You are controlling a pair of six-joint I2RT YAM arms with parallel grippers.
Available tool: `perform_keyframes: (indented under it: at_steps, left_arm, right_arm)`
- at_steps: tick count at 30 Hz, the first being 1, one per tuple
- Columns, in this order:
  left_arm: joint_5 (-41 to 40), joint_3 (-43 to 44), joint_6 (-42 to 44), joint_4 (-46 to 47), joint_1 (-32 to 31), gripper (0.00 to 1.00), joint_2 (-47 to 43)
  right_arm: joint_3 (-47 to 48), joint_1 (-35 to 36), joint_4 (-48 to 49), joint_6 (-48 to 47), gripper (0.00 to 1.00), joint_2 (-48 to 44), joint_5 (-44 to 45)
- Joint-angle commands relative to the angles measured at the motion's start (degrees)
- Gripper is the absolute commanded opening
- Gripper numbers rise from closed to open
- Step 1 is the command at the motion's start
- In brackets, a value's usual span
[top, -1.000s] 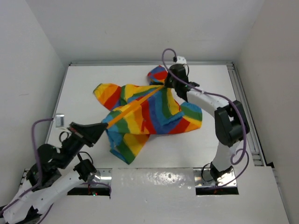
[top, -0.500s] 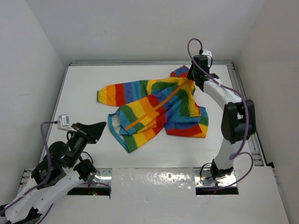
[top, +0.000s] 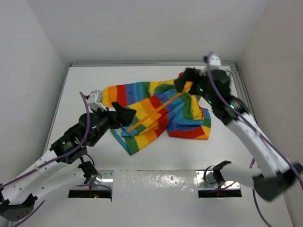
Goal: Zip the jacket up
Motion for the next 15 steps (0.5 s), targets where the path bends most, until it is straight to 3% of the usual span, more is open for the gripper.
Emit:
perform_keyframes:
  at_steps: [1,2,7,12,15]
  left_arm:
    - [4.06,4.3,2.55,3.35,-0.35,0.99,-1.53]
    - [4.24,4.39,2.47,3.53,-0.44,0.99,-2.23]
    - [4.5,5.35,2.2,1.87,-0.35,1.0,-7.06]
    - [6.52,5.62,2.2,0.45,-0.35,1.0,-9.0]
    - [6.53,4.13,1.16,0.37,-0.35,1.0,-8.13]
  right_arm:
    - [-8.5,-0.64,-1.08,2.34,0.99,-16.53,-2.26]
    - [-11.25,-0.64,-0.64,2.96,0.99,-24.75,-4.1]
    - [-20.85,-0.64,-9.05,2.88,0.99,-44.74,-3.16]
    - [-21.21,-0.64,-22.93,2.79,0.99,-49.87,1.15]
    - [-21.91,-0.64,-24.18,4.02,0.99,-51.37,0.72]
